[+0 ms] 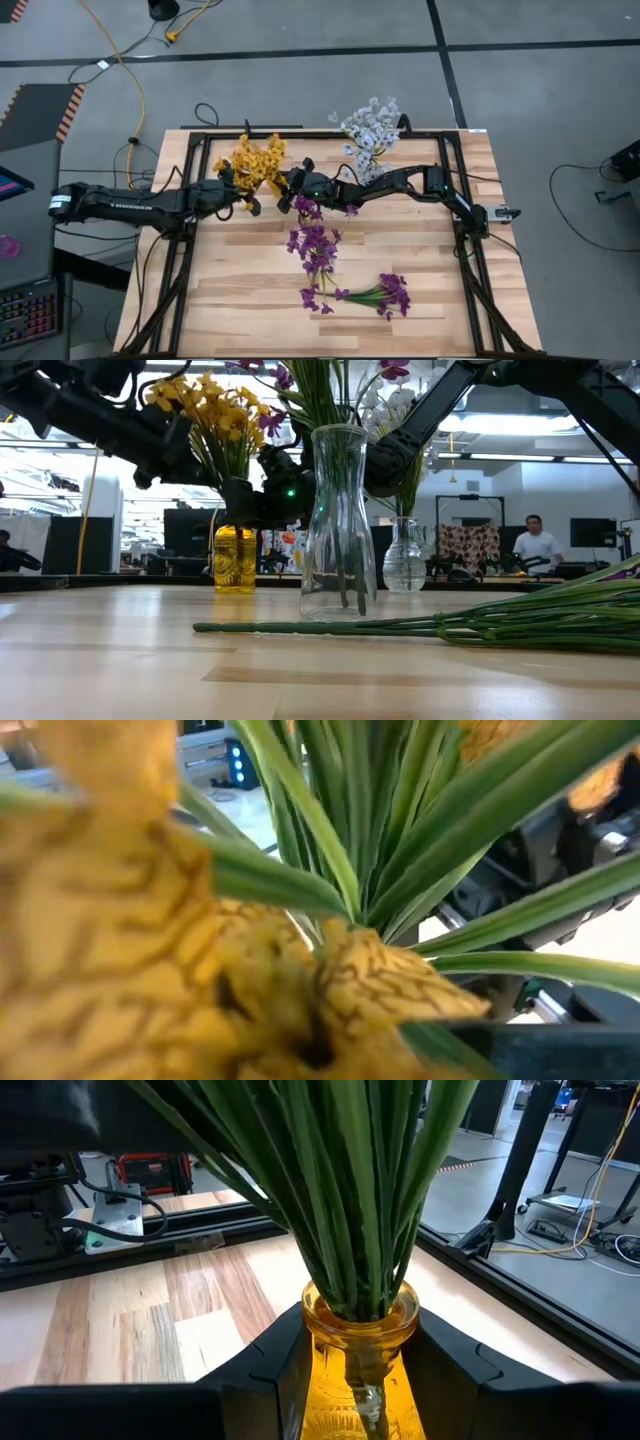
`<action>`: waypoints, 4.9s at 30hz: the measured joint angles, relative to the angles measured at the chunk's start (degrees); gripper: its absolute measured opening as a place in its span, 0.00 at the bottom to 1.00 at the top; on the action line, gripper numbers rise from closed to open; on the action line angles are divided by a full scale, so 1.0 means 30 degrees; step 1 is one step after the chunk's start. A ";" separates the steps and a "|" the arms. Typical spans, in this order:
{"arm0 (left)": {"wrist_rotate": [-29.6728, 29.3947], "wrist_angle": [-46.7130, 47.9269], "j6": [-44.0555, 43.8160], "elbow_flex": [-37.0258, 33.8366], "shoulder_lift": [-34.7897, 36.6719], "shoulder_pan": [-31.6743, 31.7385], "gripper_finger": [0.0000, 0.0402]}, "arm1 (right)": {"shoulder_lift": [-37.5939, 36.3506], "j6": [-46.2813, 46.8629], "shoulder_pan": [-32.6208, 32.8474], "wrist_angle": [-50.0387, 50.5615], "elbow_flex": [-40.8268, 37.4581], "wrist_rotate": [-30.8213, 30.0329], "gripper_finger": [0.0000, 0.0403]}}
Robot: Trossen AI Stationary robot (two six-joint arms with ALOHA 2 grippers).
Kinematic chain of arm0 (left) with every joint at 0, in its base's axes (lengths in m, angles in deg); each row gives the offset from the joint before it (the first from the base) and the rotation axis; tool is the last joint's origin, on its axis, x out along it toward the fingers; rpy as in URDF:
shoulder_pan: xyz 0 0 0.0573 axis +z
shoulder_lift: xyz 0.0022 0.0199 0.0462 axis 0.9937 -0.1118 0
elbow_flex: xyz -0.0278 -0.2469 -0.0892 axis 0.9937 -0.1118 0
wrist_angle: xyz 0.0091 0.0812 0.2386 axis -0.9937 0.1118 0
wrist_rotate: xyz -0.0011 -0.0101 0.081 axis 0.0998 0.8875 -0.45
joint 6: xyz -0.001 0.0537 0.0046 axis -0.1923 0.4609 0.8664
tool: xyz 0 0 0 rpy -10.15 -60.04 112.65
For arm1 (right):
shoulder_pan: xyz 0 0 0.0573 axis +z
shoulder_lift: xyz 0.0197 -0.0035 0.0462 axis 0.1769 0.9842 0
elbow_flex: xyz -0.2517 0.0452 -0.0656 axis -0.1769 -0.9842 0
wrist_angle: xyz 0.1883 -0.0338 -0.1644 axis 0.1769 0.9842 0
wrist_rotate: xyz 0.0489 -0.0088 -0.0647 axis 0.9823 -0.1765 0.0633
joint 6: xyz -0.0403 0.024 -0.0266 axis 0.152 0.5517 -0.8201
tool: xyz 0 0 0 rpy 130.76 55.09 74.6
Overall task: Sort flowers into vase by color
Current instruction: Put the yellow flowers into the yellow vase, then put the violet flowers into the bottom transparent vase
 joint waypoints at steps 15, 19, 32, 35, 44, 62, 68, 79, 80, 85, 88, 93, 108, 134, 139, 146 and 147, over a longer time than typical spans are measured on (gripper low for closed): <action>-0.0249 -0.0473 0.0168 0.0148 -0.0234 0.0007 0.12 | 0.0000 -0.0141 0.0007 -0.0004 0.0001 0.0012 0.42; -0.0229 0.0094 0.0230 0.0512 -0.0232 0.0015 0.25 | -0.0007 -0.0148 0.0015 0.0036 0.0005 0.0007 0.45; 0.1077 0.6385 -0.0037 0.2987 0.1528 0.0007 0.49 | -0.0085 -0.0317 0.0017 0.0225 0.0005 0.0007 0.65; 0.1071 0.7463 0.0055 0.3305 0.2125 0.0007 0.50 | -0.0410 -0.0374 0.0007 0.1087 0.0005 0.0002 0.65; 0.1267 0.8303 0.0180 0.3344 0.4139 0.0007 0.49 | -0.0860 0.0311 0.0021 0.2594 0.0020 0.0007 0.65; 0.2913 1.3537 0.0177 0.3337 0.9327 -0.0007 0.49 | -0.0860 0.1280 0.0138 0.3104 0.0034 -0.0015 0.65; 0.2927 1.4358 0.0082 0.3337 1.0924 -0.0007 0.49 | -0.0891 0.1668 0.0141 0.3144 0.0029 -0.0022 0.65; 0.3066 1.4288 0.0089 0.3306 1.1629 -0.0007 0.49 | -0.2302 0.2837 0.0248 0.6535 -0.0004 -0.0080 0.64; 0.3077 1.4323 0.0089 0.3288 1.1629 -0.0007 0.49 | -0.2302 0.2832 0.0255 0.6479 -0.0006 -0.0079 0.64; 0.3081 1.4310 0.0089 0.3271 1.1629 -0.0015 0.49 | -0.2346 0.2832 0.0255 0.6583 -0.0002 -0.0066 0.64; 0.3088 1.4312 0.0089 0.3271 1.1621 -0.0015 0.49 | -0.2353 0.2796 0.0255 0.6539 -0.0008 -0.0063 0.64; 0.3088 1.4316 0.0096 0.3271 1.1621 -0.0015 0.49 | -0.2353 0.2788 0.0226 0.6339 -0.0010 -0.0044 0.64; 0.3088 1.4316 0.0111 0.3264 1.1621 -0.0015 0.49 | -0.2382 0.2808 0.0226 0.6486 -0.0002 0.0007 0.65; 0.3095 1.4302 0.0255 0.3264 1.1667 -0.0010 0.49 | -0.2504 0.2115 0.0131 0.6054 0.0012 0.0000 0.65; 0.3095 1.4302 0.0257 0.3264 1.1672 -0.0012 0.49 | -0.3545 0.1364 0.0146 0.9310 0.0012 0.0000 0.65; 0.3092 1.4302 0.0257 0.3264 1.1672 -0.0014 0.49 | -0.5154 0.1926 0.0468 1.2414 0.0012 0.0000 0.65; 0.3088 1.4302 0.0257 0.3264 1.1680 -0.0015 0.49 | -0.5309 0.1931 0.0543 1.2664 0.0012 0.0003 0.65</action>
